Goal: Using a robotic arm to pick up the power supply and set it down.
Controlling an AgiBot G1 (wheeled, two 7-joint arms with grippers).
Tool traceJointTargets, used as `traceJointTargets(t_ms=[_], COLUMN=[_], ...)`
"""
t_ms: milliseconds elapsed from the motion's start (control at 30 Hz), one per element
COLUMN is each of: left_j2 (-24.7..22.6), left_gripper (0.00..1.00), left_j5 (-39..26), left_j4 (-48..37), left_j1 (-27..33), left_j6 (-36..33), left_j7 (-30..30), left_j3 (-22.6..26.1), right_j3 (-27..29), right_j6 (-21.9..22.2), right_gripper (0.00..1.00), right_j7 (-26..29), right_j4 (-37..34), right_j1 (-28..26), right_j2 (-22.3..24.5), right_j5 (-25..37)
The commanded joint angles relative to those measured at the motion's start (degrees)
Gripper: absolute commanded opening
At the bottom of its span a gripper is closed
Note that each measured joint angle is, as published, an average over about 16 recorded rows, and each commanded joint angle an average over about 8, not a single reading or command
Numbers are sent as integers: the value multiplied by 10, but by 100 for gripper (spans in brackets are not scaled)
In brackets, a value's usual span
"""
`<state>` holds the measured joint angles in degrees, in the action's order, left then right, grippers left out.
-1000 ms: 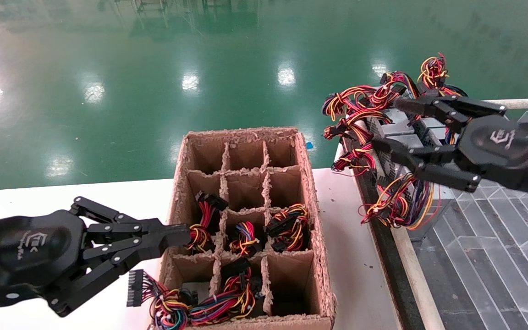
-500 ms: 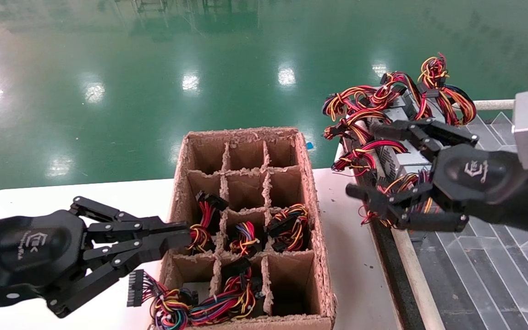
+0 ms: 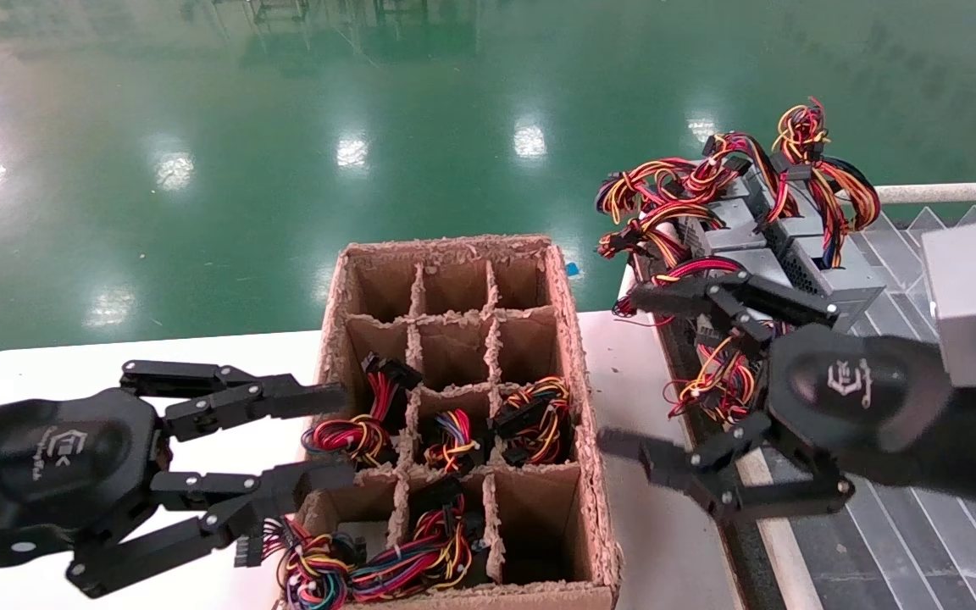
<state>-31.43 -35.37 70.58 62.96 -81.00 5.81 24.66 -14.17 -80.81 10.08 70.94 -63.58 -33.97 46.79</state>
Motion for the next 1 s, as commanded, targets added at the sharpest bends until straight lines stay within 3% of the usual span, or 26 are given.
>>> traceJointTargets(t_ms=[33, 567, 1000], left_j2=[0, 0, 0], left_gripper=[100, 100, 100], left_j5=[0, 0, 0], left_j4=[0, 0, 0], left_j1=[0, 0, 0], left_j6=[0, 0, 0], left_j7=[0, 0, 0], left_j3=[0, 0, 0], right_j3=[-2, -19, -20], right_j6=[-6, -49, -52], right_gripper=[100, 100, 100], right_j7=[1, 7, 7], right_j4=[3, 27, 28], right_j1=[2, 20, 22], right_j2=[-1, -10, -11], right_j5=[-6, -50, -54])
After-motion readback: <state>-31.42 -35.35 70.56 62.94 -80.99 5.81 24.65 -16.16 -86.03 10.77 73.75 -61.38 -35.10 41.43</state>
